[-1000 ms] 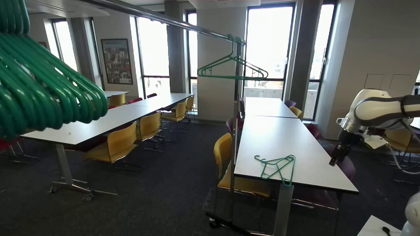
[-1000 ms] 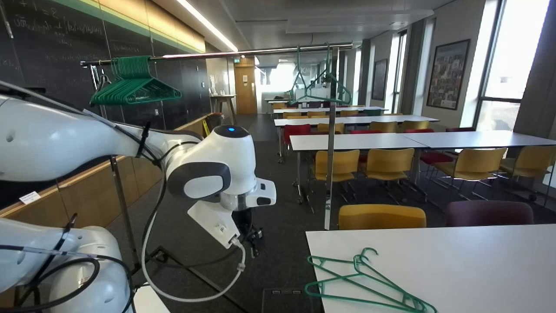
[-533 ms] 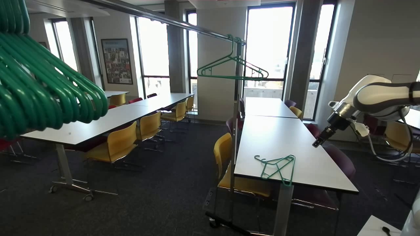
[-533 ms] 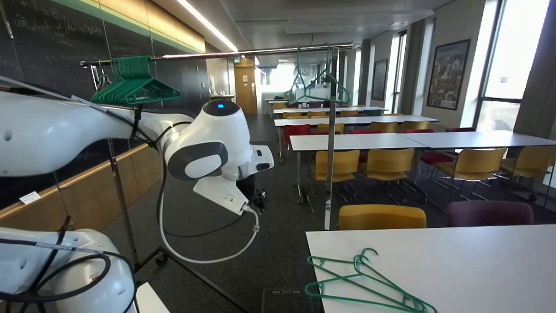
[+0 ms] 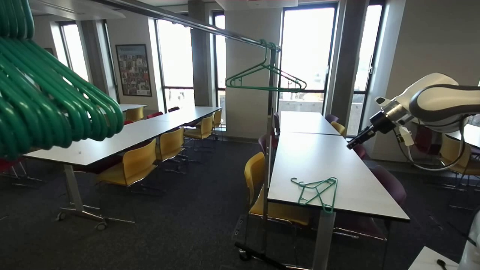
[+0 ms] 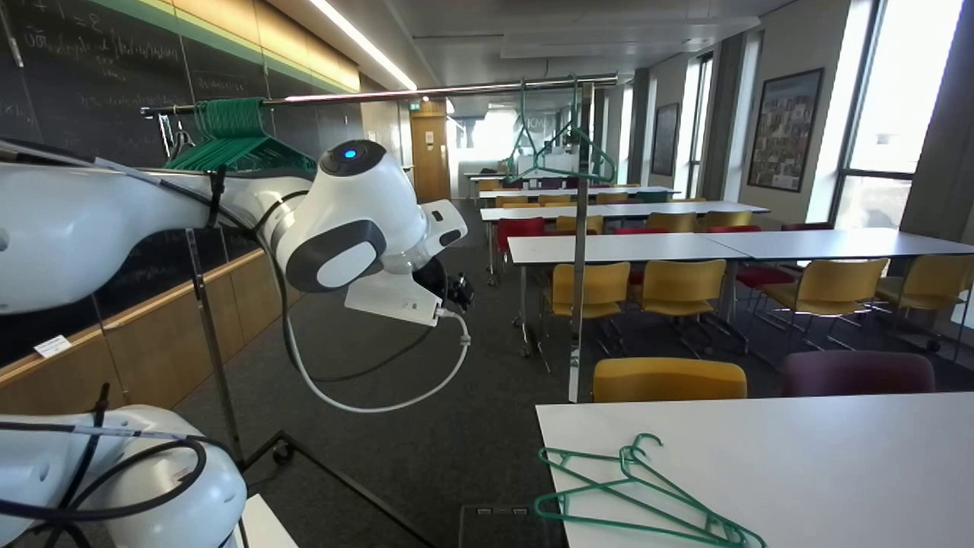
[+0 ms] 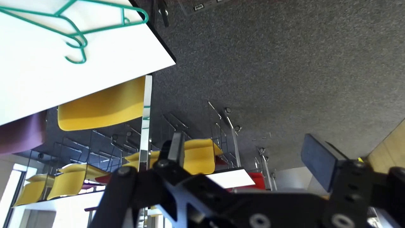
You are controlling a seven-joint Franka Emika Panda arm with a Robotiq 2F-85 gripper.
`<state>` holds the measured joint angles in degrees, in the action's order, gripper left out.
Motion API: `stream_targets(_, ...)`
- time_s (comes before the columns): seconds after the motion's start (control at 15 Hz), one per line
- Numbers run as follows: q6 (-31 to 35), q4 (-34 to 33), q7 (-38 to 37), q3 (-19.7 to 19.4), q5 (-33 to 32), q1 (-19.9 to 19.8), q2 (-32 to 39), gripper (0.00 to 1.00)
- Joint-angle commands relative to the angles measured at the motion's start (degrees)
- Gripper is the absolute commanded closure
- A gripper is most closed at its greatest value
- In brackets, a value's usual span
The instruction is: Put one hanger from the rail on the table.
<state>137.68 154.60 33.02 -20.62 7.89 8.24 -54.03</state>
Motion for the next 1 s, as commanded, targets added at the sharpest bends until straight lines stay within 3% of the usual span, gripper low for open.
stream_targets(0.0,-0.1,-0.1,-0.2,0.0,-0.2,0.3,-0.1,0.0)
stream_targets(0.4,-0.1,0.1,-0.2,0.0,-0.2,0.1,0.6,0.0)
stream_targets(0.6,4.3,-2.2,1.2,-1.3,2.0,3.5,2.8,0.0)
stream_targets(0.93,19.8,-8.5,2.3,-5.3,5.0,12.9,9.5,0.0)
